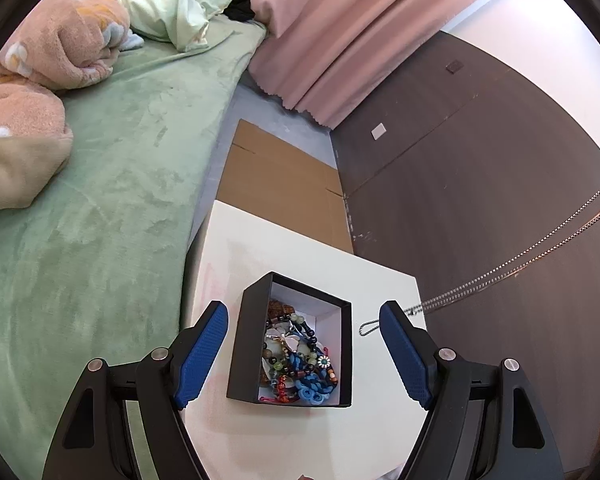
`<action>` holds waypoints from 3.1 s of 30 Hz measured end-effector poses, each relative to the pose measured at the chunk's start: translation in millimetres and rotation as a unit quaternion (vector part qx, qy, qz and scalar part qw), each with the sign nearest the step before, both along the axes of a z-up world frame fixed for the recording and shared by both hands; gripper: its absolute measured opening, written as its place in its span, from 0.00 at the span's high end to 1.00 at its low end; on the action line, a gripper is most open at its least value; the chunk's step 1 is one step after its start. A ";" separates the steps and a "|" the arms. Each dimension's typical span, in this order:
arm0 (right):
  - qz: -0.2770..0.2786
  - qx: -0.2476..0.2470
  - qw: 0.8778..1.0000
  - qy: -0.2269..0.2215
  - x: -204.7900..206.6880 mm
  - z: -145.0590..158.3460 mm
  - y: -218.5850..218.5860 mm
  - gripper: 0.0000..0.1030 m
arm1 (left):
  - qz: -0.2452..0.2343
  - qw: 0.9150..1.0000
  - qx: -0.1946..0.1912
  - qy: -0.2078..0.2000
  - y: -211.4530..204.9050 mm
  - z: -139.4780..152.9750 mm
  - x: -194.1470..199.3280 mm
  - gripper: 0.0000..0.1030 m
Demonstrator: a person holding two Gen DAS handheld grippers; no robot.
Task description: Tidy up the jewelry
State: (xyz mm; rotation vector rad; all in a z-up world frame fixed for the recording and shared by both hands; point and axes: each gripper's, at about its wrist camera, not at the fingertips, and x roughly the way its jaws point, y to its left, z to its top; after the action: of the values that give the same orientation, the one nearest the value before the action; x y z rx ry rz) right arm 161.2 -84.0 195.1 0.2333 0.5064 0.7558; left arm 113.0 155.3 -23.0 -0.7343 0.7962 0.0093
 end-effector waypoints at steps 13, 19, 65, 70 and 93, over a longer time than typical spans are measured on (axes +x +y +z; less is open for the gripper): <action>0.007 -0.003 1.000 0.006 1.8 -5.0 15.5 0.94 | 0.005 1.000 -0.010 -0.003 5.0 1.7 0.8 0.24; 0.008 -0.011 1.000 0.025 12.7 -28.2 25.7 0.94 | 0.008 1.000 -0.012 -0.002 7.7 0.7 0.2 0.24; -0.003 -0.048 0.975 0.216 46.8 -211.2 -26.8 0.37 | 0.001 0.997 0.077 -0.001 -36.3 1.7 -2.5 0.03; -0.027 -0.040 0.981 0.186 30.9 -191.4 -56.1 0.20 | -0.025 0.989 0.146 -0.002 -67.0 10.1 -15.6 0.00; -0.076 -0.079 0.980 0.165 -29.0 -205.1 -133.3 0.04 | -0.048 0.970 0.234 -0.034 -132.2 23.0 -50.9 0.00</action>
State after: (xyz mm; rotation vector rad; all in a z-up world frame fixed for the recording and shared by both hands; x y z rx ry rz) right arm 132.2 -217.3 -10.0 0.2474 0.8510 0.5249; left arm 62.1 23.1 0.0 -0.2473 0.7265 0.0827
